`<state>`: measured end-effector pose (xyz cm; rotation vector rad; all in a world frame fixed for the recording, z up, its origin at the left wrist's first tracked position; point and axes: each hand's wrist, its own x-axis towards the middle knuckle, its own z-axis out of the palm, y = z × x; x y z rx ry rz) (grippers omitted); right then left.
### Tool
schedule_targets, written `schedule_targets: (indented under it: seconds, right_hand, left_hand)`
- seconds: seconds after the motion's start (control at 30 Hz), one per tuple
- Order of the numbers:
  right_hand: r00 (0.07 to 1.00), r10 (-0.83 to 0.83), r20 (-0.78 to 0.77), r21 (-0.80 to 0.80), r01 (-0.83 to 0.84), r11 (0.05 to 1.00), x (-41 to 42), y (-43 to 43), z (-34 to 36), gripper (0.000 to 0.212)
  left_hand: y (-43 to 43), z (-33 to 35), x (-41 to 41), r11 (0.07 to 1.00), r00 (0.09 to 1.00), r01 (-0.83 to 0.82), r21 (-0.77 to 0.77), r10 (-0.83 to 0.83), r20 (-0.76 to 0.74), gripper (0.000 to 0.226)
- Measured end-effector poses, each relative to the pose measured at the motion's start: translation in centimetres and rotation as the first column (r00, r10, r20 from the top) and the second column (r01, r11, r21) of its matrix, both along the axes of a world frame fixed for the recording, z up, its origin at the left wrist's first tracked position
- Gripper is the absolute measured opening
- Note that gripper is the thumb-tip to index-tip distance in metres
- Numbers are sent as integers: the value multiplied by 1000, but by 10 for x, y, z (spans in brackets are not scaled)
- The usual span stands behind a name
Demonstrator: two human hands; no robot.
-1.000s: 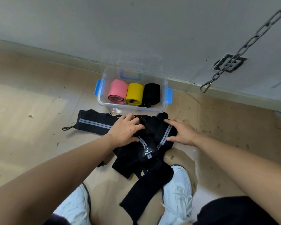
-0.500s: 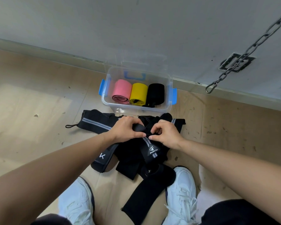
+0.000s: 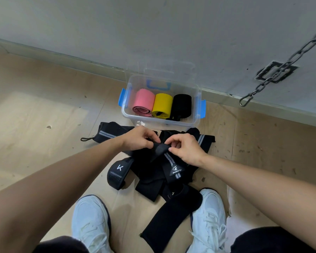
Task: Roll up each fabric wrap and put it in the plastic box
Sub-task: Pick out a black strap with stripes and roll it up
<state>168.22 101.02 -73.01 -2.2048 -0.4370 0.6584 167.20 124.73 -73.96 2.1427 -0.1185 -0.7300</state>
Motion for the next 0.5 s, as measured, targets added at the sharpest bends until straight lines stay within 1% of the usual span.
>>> schedule_targets:
  seconds: [0.07,0.1,0.17,0.23,0.3,0.33,0.37,0.43,0.5]
  right_hand:
    - [1000,22,-16,-3,-22,1000,2,1,0,20]
    - [999,37,-33,-4,-37,999,2,2,1,17]
    - [996,69,-53,-20,-70,997,2,5,2,19]
    - [998,56,-33,-23,-57,998,3,6,3,13]
    - [999,37,-15,-8,-37,999,8,3,5,10]
    - [999,42,-30,-8,-42,999,12,1,6,11]
    - [996,64,-66,-17,-65,998,16,-2,9,12]
    - [965,149,-217,-30,-159,987,24,-9,15,14]
    - [887,257,-385,-60,-302,952,33,-21,22,14]
  left_hand:
    - [2,-2,-3,997,998,52,55,-54,35,28]
    - [2,-4,-5,998,997,51,44,-53,49,25]
    - [-3,-8,-9,1000,998,24,-12,-23,58,20]
    - [-10,-11,-12,999,998,9,-41,-6,68,16]
    - [-13,-14,-14,999,996,-22,-34,25,87,16]
    - [-11,-15,-15,998,994,-53,-19,55,94,14]
    - [-7,-17,-16,996,992,-87,-4,87,96,13]
    - [4,-21,-17,992,990,-118,44,114,88,11]
    - [20,-23,-18,983,990,-121,138,110,87,13]
